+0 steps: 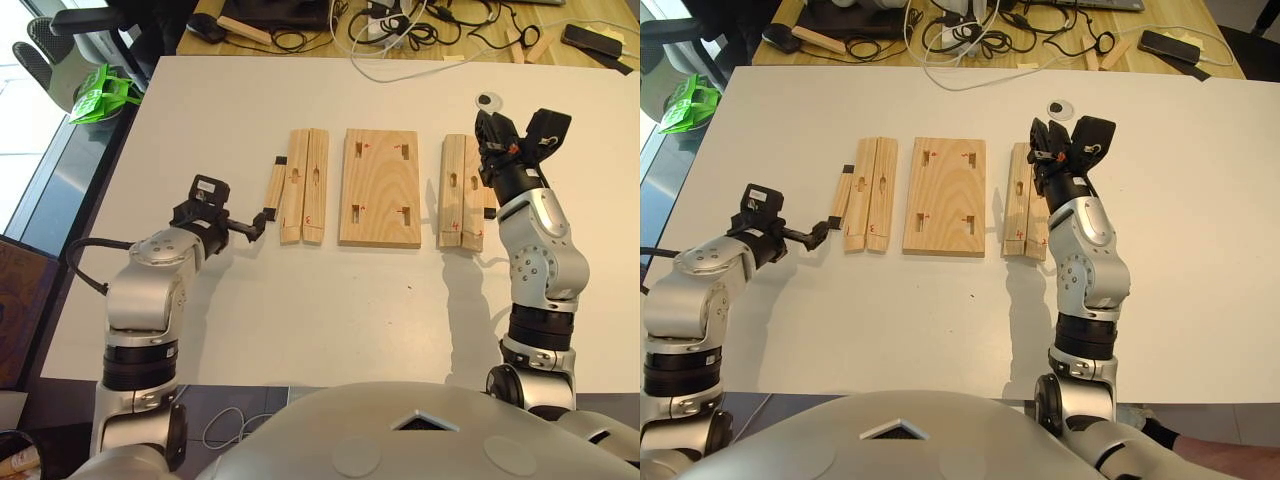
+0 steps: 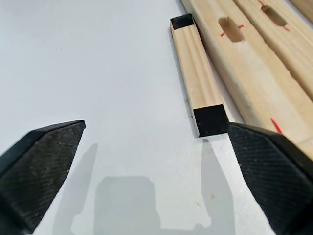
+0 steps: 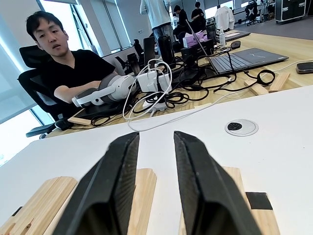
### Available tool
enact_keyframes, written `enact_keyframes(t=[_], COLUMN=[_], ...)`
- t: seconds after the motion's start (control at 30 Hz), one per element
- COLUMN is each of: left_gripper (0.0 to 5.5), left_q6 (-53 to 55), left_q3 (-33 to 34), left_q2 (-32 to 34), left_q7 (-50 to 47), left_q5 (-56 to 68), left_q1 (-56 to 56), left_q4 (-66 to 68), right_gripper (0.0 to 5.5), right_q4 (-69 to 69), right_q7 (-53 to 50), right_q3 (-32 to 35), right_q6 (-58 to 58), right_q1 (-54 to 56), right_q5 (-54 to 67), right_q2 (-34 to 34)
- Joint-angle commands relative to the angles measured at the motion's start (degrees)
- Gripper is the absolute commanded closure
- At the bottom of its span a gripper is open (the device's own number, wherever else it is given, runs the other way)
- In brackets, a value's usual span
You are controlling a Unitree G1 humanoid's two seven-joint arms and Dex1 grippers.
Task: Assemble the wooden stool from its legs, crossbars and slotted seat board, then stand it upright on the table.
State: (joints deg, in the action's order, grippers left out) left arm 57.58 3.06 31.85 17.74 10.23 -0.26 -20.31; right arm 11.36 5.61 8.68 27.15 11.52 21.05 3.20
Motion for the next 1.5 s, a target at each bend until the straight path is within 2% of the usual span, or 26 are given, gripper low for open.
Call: enact_keyframes(t=[0.03,0.2,0.4,0.57,0.77,1.0,1.5], left_gripper=[0.12,0.12,0.12,0.12,0.12,0.12,2.21], left_q6=[4.64,7.08,6.31,5.71,0.04,-5.07,-2.8], left_q3=[-2.85,-2.6,-0.12,-1.68,-2.84,-4.35,-1.44], left_q2=[2.79,1.91,-2.02,-3.58,-5.5,-5.07,-5.25], left_q7=[4.29,4.57,1.14,0.33,-2.08,-0.45,4.15], left_q5=[2.09,2.8,2.48,1.97,-0.74,-2.07,1.7], left_q1=[1.05,0.02,-3.48,-6.01,-9.34,-11.68,-10.93], left_q4=[-1.95,-1.95,4.46,6.64,15.8,23.83,27.31], right_gripper=[4.2,4.2,4.2,4.2,4.2,4.2,4.2], right_q4=[0.31,0.32,-0.08,-0.62,-1.46,-2.75,-3.52], right_q7=[-0.14,-0.22,-0.22,-0.26,-0.4,-0.34,-0.74], right_q3=[0.23,0.35,0.6,0.49,0.62,0.68,1.31], right_q6=[0.82,0.75,1.11,1.3,1.43,0.99,0.67], right_q1=[0.38,0.43,0.9,1.49,2.29,3.18,3.73], right_q5=[0.31,0.29,0.24,0.1,0.1,-0.09,-0.14], right_q2=[0.38,0.42,0.64,0.53,0.44,0.39,0.33])
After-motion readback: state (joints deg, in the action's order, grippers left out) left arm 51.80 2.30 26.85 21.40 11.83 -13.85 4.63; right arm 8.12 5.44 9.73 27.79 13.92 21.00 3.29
